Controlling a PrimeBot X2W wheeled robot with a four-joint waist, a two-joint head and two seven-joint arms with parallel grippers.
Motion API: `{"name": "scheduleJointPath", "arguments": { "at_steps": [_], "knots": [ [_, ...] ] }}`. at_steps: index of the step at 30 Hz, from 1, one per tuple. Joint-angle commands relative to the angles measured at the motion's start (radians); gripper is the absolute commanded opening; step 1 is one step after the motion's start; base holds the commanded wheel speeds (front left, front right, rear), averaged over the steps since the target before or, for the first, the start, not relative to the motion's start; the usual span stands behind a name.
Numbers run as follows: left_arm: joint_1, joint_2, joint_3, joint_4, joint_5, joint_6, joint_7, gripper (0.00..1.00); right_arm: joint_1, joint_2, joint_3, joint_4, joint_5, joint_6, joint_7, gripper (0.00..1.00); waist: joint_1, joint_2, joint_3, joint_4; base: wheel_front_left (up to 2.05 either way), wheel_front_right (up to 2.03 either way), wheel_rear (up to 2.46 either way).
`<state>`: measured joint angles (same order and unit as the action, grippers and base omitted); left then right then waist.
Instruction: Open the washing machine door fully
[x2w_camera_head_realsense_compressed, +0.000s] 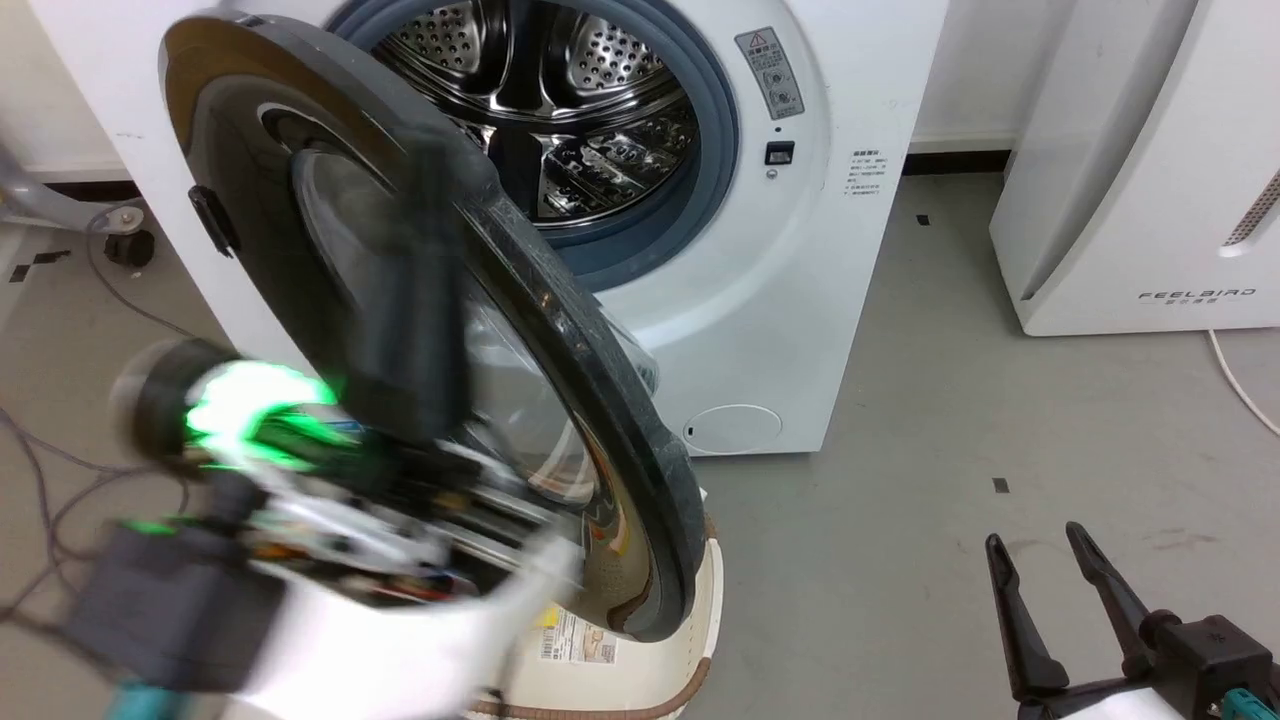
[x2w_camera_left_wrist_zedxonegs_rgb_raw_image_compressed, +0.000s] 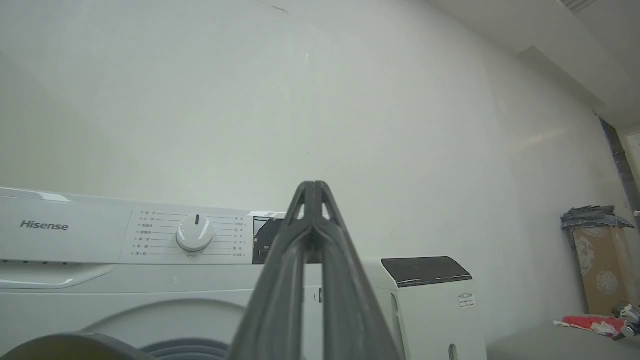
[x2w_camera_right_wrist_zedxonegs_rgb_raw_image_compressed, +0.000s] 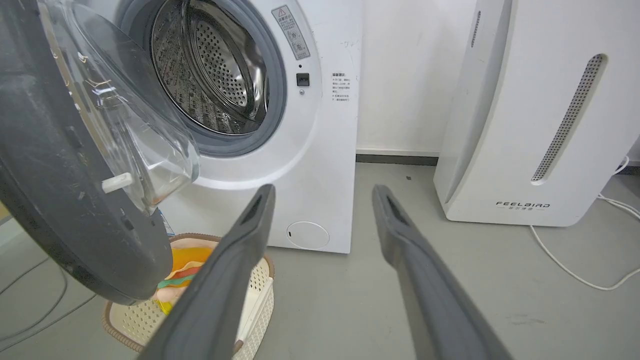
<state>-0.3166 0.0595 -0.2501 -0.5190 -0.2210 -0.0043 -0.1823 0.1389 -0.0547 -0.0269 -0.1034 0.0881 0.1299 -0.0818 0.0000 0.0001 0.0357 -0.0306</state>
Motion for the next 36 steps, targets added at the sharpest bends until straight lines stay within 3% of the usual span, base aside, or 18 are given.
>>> {"name": "scheduleJointPath", "arguments": {
  "at_steps": [1,10,18,24,36],
  "knots": [
    [-0.013,-0.004,-0.041,-0.001,-0.008,-0.009,0.011,0.00,0.009,0.004,-0.001,-0.004,-0.005,0.001,-0.002,1.00,0.0000,-0.0001,-0.001,-0.001,0.00,0.00,0.00],
    [-0.007,-0.008,-0.324,0.093,-0.030,-0.026,0.075,0.00,0.015,0.004,-0.011,0.000,-0.007,0.001,0.003,1.00,0.0000,-0.0001,-0.007,0.005,0.00,0.00,0.00],
    [0.031,-0.009,-0.501,0.236,-0.053,-0.026,0.139,0.00,0.012,0.004,-0.016,-0.001,-0.007,0.001,0.009,1.00,0.0000,-0.0001,0.000,0.012,0.00,0.00,0.00],
    [0.031,-0.009,-0.513,0.359,-0.063,0.010,0.157,0.00,0.006,0.005,-0.016,0.004,-0.002,0.001,0.010,1.00,0.0000,-0.0001,0.012,0.011,0.00,0.00,0.00],
    [-0.058,-0.009,-0.471,0.639,-0.143,0.160,0.112,0.00,-0.008,0.005,-0.013,0.031,0.009,0.001,0.009,1.00,0.0000,-0.0001,0.021,-0.005,0.00,0.00,0.00]
  ]
}}
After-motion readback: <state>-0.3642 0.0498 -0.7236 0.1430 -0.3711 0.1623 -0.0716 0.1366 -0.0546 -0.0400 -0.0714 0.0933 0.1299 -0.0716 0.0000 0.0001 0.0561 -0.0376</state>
